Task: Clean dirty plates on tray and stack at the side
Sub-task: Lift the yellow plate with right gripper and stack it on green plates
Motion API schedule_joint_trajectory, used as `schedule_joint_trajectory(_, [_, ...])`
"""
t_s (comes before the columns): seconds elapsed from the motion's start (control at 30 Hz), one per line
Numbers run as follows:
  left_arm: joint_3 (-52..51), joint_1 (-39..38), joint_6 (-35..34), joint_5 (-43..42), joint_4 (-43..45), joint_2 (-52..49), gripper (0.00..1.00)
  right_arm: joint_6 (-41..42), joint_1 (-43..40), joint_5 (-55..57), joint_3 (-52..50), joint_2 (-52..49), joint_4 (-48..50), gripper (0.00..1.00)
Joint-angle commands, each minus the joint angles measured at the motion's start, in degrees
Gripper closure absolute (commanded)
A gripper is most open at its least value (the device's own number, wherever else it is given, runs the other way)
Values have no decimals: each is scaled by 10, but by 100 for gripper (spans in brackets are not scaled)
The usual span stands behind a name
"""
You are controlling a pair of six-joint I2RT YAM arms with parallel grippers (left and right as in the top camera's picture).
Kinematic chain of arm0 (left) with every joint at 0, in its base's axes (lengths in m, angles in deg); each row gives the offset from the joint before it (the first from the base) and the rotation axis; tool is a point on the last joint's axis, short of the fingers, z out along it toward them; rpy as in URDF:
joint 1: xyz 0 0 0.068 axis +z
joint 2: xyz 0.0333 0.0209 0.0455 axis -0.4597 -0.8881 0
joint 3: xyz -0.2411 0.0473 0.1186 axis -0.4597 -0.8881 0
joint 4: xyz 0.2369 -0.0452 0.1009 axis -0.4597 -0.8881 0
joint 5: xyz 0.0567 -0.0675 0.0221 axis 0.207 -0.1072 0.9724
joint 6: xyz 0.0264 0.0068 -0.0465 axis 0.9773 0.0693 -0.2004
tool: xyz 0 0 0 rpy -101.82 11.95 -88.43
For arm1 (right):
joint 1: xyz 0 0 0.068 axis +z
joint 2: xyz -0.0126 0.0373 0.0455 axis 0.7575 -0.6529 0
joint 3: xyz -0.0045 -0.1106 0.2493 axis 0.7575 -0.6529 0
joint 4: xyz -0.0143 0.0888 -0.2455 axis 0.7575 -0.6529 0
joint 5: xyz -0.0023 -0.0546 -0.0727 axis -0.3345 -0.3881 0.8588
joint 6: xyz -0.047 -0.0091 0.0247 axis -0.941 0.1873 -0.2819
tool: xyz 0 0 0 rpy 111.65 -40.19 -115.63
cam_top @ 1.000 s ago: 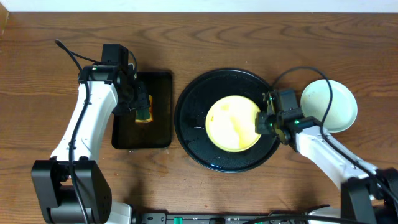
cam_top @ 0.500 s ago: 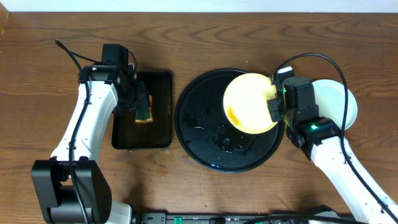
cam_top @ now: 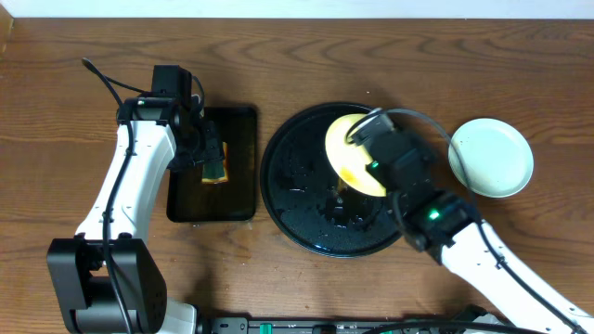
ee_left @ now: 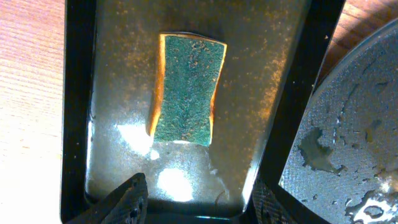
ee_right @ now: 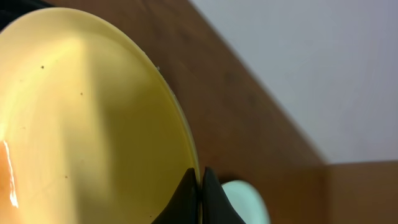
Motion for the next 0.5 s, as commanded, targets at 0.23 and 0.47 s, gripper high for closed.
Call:
schedule_joint_trajectory(0.23, [-1, -2, -8, -3, -1, 0, 44, -72, 60, 138, 12, 3, 50, 99])
schedule_joint_trajectory(0.47, [-1, -2, -8, -3, -1, 0, 44, -71, 60, 149, 12, 3, 50, 99])
